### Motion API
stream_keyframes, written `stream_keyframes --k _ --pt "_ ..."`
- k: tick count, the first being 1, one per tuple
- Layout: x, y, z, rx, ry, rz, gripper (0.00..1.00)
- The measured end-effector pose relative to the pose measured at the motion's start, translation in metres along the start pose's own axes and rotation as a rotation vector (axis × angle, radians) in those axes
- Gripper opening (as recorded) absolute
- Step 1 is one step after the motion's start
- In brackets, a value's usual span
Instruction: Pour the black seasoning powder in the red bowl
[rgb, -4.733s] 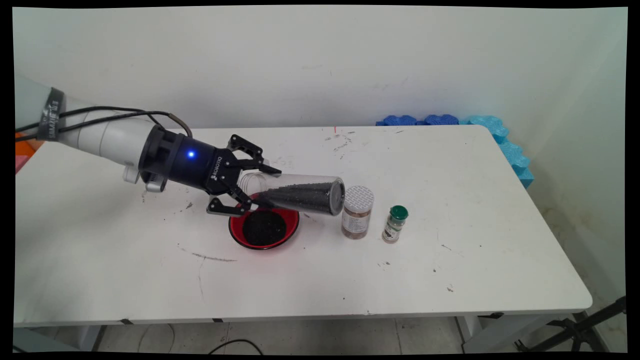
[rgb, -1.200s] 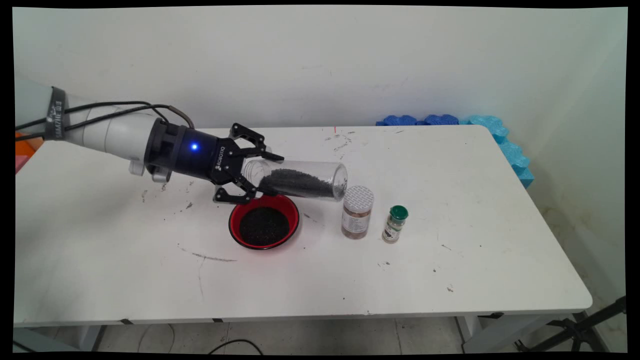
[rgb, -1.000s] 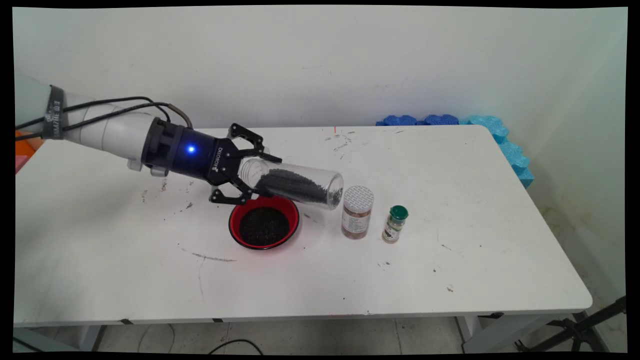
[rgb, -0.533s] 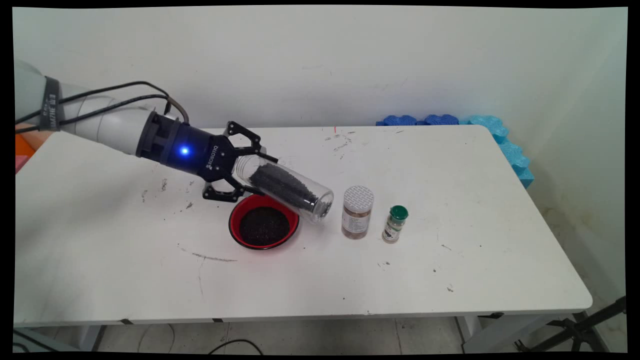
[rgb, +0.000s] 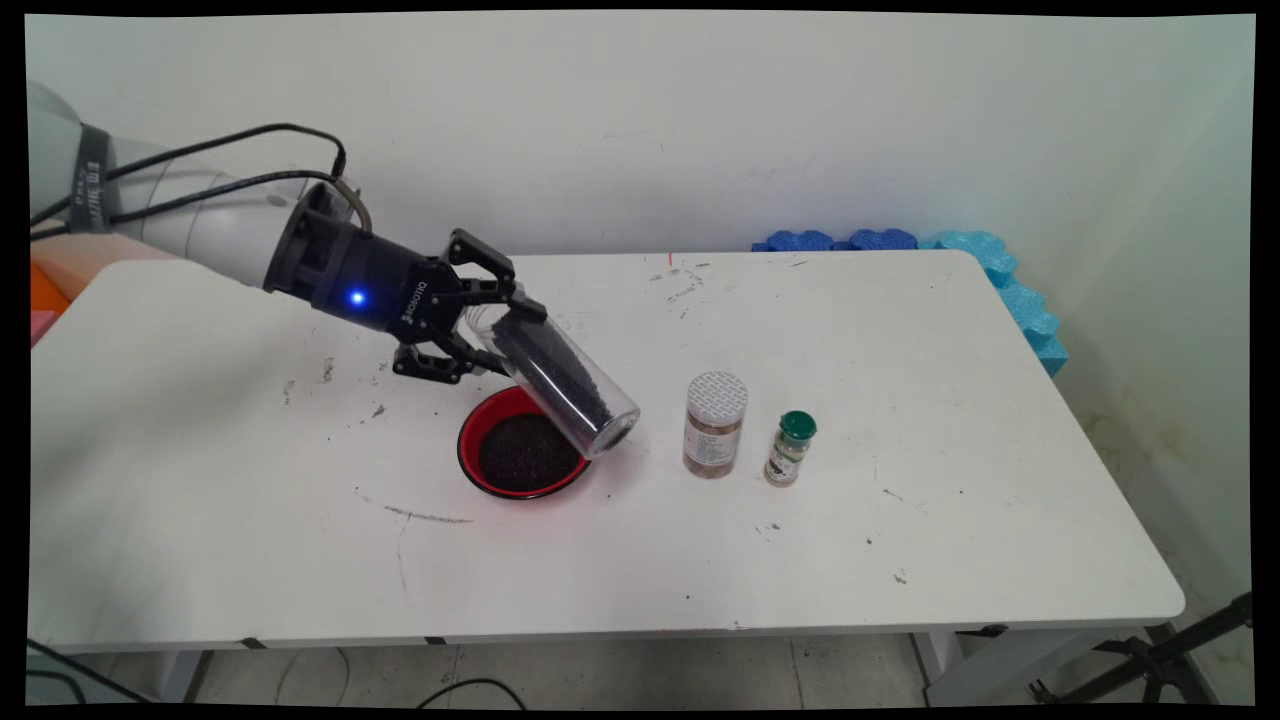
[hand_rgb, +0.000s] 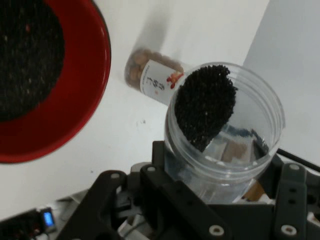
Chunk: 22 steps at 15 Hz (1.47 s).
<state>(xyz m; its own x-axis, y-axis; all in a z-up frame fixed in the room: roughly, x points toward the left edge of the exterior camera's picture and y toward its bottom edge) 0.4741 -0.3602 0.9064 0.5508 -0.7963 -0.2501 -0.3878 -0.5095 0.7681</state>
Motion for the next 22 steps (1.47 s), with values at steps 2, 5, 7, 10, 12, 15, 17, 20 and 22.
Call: stream_keyframes --k 2,5,7,10,12,15,17,20,22 --pt "0.002 0.004 -0.002 0.016 0.009 0.079 0.00" --pt "0.003 0.011 -0.004 0.035 0.014 0.218 0.00" --pt "0.003 0.017 -0.005 0.039 0.019 0.311 0.00" --pt "0.000 0.028 -0.006 0.040 0.023 0.456 0.00" --pt "-0.004 0.035 -0.006 0.037 0.020 0.547 0.00" --pt "-0.009 0.045 -0.007 0.031 0.016 0.658 0.00" --pt "-0.013 0.051 -0.007 0.023 0.017 0.726 0.00" --pt "-0.019 0.062 -0.009 0.005 0.022 0.835 0.00" --pt "-0.024 0.068 -0.009 -0.005 0.022 0.892 0.00"
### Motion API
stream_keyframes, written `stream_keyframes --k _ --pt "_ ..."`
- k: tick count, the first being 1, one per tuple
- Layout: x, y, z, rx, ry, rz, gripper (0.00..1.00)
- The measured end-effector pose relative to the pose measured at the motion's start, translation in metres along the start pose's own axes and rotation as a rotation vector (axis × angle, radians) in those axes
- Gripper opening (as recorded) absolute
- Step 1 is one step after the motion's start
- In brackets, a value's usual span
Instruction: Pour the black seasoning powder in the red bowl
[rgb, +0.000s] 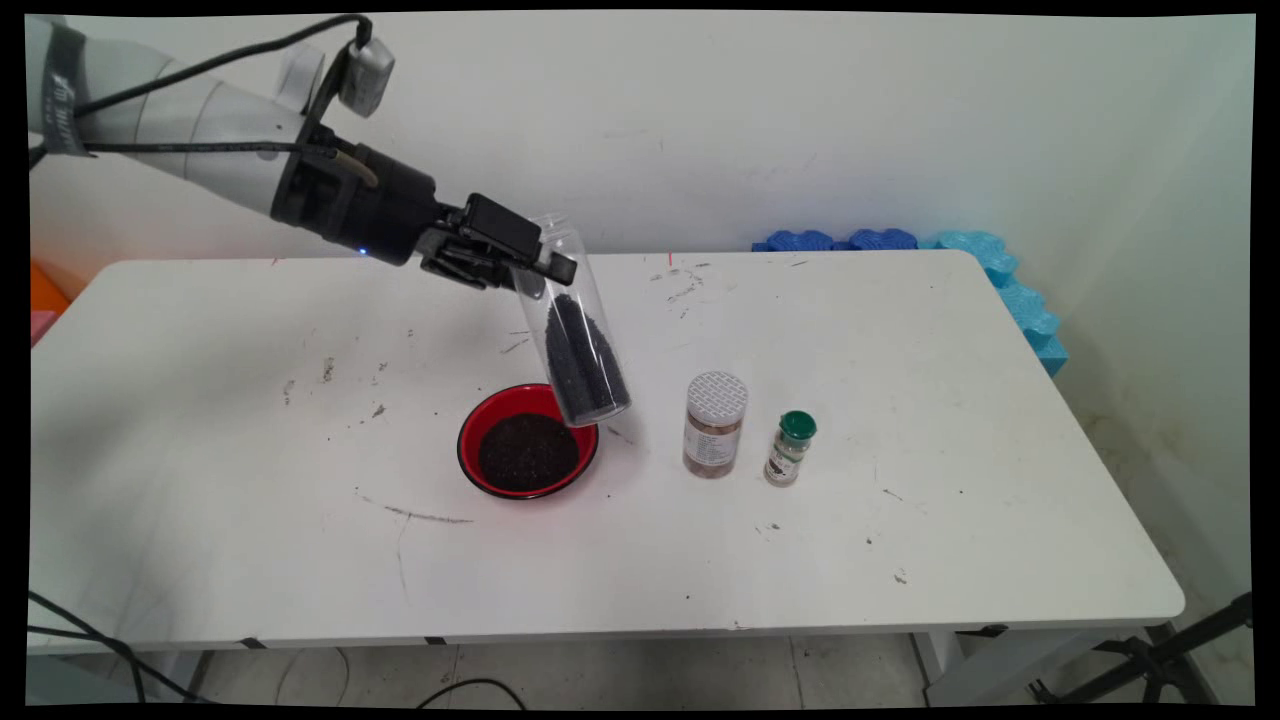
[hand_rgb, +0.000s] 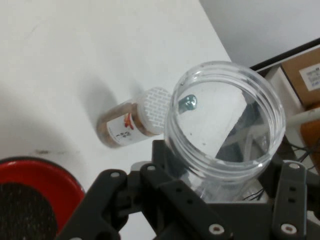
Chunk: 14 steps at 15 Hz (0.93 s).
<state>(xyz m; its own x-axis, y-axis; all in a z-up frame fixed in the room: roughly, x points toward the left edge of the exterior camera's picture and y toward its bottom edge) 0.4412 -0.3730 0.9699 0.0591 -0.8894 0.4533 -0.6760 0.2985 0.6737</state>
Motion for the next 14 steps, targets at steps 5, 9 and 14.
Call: stream_keyframes --k 5,9,14 --pt "0.000 0.015 0.002 -0.018 -0.005 0.145 0.00" --pt "-0.007 0.025 0.005 -0.021 -0.031 0.327 0.00" --pt "-0.014 0.035 0.012 -0.031 -0.057 0.581 0.00"
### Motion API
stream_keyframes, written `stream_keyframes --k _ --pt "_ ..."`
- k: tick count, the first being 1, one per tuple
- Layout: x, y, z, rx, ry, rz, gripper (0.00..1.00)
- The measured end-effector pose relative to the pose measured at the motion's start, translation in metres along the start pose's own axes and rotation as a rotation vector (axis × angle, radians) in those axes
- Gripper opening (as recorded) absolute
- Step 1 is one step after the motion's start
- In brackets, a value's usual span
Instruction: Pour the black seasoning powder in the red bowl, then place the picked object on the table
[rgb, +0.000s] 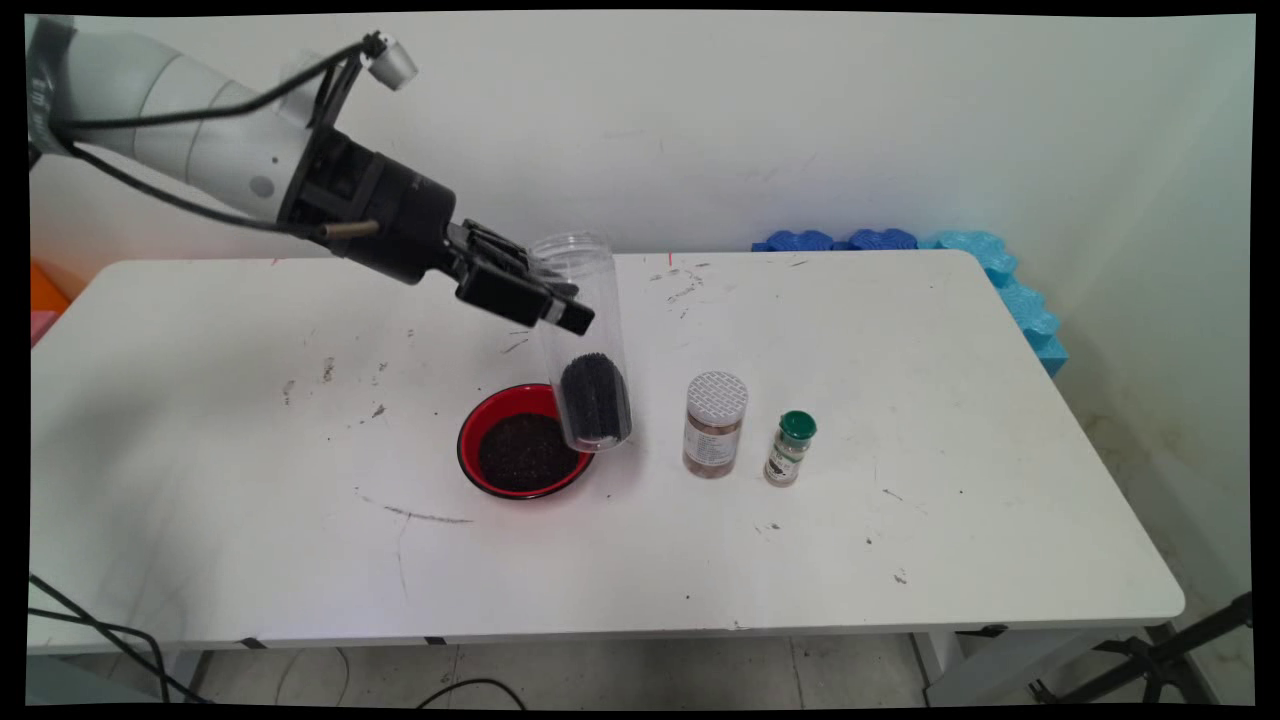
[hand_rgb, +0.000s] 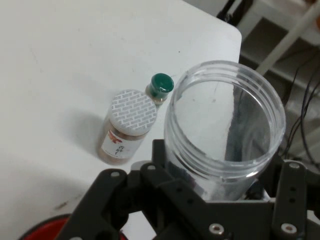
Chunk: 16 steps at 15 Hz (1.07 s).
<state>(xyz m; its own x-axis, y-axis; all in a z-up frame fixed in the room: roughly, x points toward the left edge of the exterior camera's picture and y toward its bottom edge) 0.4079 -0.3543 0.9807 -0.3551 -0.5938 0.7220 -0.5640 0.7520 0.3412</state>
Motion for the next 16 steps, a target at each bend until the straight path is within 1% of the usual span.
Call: stream_keyframes --k 3,6,11,16 --pt "-0.002 0.005 0.005 -0.001 -0.019 0.126 0.00" --pt "-0.005 0.010 0.009 0.001 -0.034 0.211 0.00" --pt "-0.009 0.016 0.015 0.004 -0.047 0.293 0.00" --pt "-0.012 0.019 0.018 0.009 -0.053 0.337 0.00"
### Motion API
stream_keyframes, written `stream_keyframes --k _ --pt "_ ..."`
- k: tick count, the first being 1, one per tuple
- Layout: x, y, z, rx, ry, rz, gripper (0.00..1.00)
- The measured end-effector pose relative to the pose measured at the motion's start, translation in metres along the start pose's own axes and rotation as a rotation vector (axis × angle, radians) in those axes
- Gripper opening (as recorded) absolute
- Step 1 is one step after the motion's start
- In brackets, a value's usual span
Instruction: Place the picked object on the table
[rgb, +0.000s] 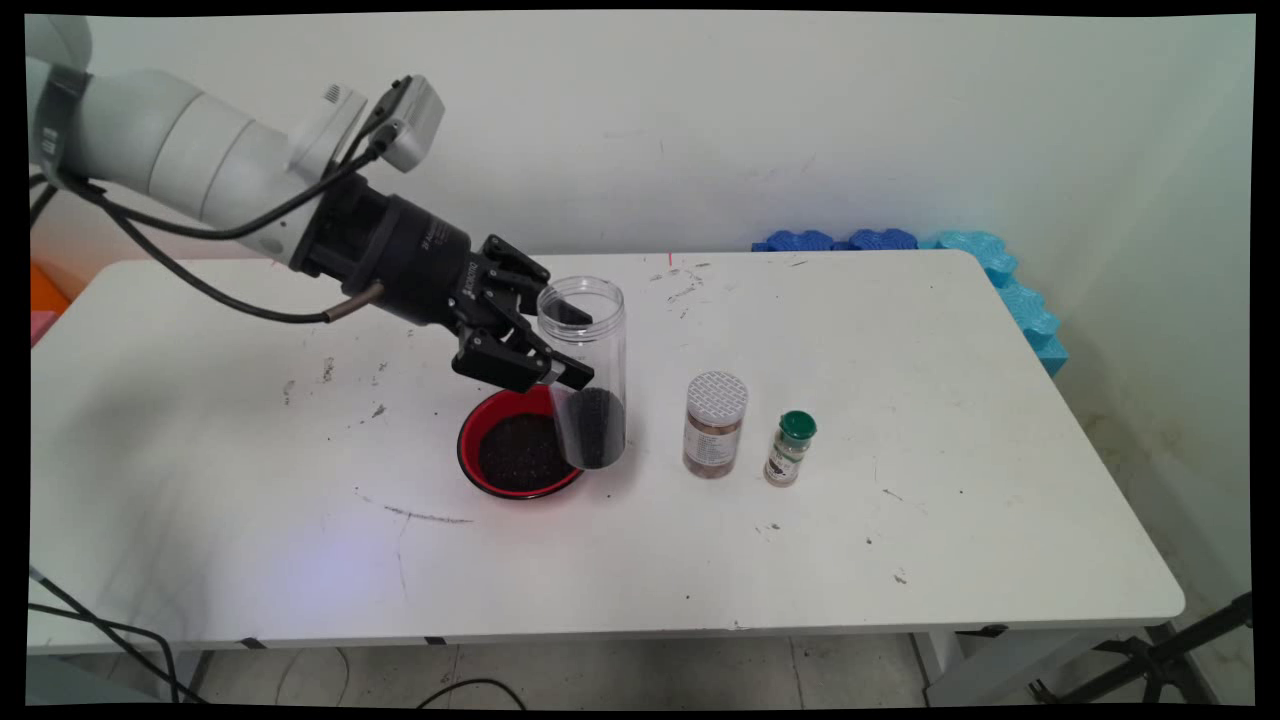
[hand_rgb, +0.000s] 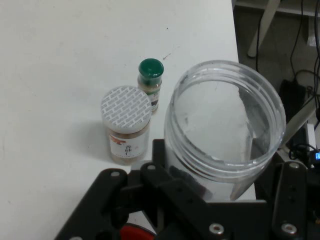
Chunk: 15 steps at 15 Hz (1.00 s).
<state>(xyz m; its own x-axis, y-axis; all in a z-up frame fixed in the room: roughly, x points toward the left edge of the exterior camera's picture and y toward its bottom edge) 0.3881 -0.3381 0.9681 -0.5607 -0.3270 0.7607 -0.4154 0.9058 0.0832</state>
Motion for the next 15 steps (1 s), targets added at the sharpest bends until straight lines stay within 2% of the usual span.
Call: stream_keyframes --k 9,15 --pt "-0.007 0.010 0.013 0.008 0.010 -0.003 0.00" --pt "-0.019 0.017 0.037 0.020 0.014 -0.038 0.00"
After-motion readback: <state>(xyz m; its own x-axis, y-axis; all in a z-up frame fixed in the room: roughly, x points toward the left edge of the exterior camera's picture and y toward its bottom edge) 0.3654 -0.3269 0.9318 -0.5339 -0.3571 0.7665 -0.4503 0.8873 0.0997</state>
